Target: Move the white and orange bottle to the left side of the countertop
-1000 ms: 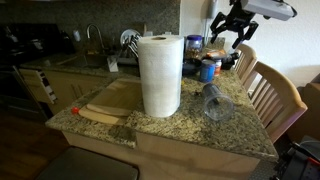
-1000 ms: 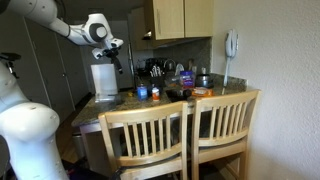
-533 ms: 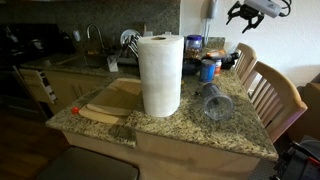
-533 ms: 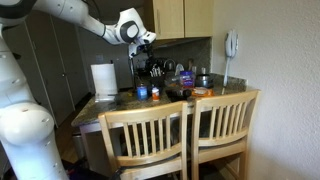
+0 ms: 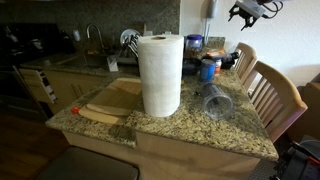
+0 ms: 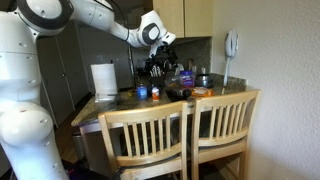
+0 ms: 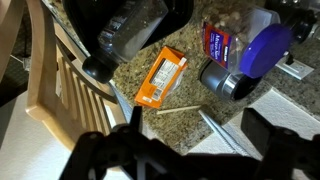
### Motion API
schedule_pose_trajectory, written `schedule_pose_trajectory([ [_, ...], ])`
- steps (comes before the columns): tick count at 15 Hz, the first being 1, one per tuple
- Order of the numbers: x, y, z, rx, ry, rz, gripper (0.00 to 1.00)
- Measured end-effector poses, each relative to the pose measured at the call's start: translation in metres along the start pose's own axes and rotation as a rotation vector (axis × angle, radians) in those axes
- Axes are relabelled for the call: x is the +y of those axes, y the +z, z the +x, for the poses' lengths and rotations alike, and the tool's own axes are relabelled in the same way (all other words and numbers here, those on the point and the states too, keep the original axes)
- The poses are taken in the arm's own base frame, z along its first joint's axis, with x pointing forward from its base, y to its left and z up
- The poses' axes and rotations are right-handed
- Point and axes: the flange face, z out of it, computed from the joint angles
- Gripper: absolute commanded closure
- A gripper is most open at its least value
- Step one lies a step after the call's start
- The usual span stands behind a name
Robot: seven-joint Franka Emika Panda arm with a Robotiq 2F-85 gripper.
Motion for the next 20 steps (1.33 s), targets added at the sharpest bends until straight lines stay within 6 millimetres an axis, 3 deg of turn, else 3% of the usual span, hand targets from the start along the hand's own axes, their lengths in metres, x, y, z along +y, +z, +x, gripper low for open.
schedule_pose_trajectory([
  [5, -0.003, -0.002, -0.001, -0.017, -0.006, 0.009, 0.00],
  [11, -0.007, 0.017, -0.049, -0.315, -0.179, 0.057, 0.00],
  [17, -0.007, 0.017, -0.049, -0.320, -0.183, 0.057, 0.00],
  [20, -0.004, 0.025, -0.070, -0.432, -0.259, 0.022, 0.00],
])
